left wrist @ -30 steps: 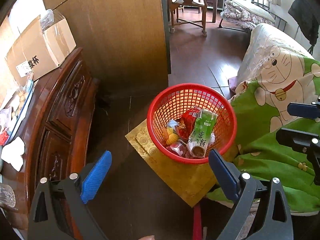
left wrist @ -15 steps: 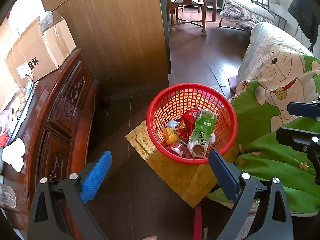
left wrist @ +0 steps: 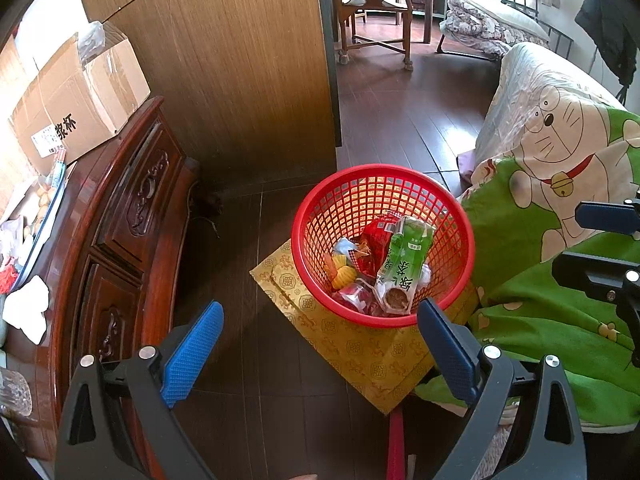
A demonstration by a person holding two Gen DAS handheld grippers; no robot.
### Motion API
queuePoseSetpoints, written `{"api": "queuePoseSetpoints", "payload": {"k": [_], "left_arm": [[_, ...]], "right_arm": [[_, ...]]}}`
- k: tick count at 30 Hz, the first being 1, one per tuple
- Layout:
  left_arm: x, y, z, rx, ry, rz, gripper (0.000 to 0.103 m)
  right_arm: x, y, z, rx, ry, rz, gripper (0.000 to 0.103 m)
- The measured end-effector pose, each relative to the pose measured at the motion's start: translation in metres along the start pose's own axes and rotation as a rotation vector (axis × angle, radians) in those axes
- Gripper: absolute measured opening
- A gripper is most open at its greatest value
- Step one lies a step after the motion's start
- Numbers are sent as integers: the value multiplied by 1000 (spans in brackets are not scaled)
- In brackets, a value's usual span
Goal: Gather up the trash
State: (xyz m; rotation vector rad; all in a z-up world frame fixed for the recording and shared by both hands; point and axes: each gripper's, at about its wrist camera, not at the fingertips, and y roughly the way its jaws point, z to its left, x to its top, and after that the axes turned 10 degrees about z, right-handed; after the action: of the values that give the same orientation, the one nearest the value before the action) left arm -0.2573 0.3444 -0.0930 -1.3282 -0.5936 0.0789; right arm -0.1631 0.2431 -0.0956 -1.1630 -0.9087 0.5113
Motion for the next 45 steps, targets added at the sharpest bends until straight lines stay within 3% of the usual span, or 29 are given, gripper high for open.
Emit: {"api": "queuePoseSetpoints", "payload": {"k": [45], "left_arm": [[-3,3,-5,-2,1,2,96]], "right_arm": [[0,0,0,1,0,1,62]]}}
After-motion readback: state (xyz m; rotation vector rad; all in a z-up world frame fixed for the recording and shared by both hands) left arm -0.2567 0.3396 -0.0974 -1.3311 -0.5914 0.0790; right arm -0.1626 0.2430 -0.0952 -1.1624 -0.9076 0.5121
